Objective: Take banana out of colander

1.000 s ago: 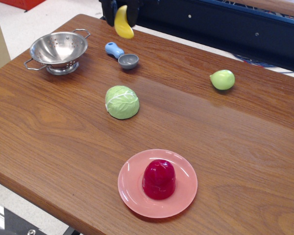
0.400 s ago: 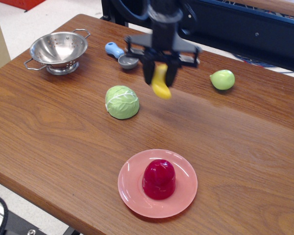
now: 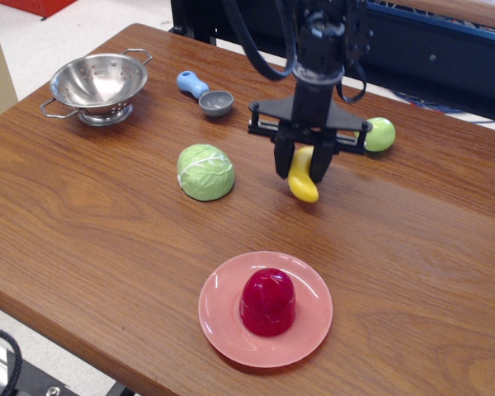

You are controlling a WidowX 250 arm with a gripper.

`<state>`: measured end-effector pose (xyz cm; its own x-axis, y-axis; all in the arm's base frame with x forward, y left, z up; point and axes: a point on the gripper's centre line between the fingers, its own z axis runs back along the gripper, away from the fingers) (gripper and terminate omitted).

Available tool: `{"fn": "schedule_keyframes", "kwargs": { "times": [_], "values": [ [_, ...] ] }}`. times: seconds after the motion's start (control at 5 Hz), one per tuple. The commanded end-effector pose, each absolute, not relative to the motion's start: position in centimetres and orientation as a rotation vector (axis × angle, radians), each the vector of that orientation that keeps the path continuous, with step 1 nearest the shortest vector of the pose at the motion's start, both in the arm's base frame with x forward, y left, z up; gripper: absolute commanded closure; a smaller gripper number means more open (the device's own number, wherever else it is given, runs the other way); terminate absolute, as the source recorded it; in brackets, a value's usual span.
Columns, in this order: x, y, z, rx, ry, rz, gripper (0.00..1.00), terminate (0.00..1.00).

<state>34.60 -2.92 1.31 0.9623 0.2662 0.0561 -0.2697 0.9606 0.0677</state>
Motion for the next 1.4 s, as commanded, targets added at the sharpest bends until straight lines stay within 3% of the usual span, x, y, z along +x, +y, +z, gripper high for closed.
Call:
{"fn": "schedule_keyframes", "kwargs": {
  "times": [0.0, 0.2, 0.6, 0.8, 1.0, 1.2],
  "values": [
    [35.6, -3.0, 3.3, 0.039, -0.056, 0.240, 0.00, 0.00],
    [35.9, -2.0, 4.1, 0.025, -0.063, 0.271, 0.00, 0.00],
    [35.0, 2.4, 10.0, -0.010, -0.150, 0.359, 0.00, 0.00],
    [35.2, 4.4, 11.7, 0.015, -0.117, 0.358, 0.00, 0.00],
    [35.2, 4.4, 11.7, 0.015, -0.117, 0.358, 0.00, 0.00],
    [35.2, 4.4, 11.7, 0.015, -0.117, 0.358, 0.00, 1.00]
  ]
}}
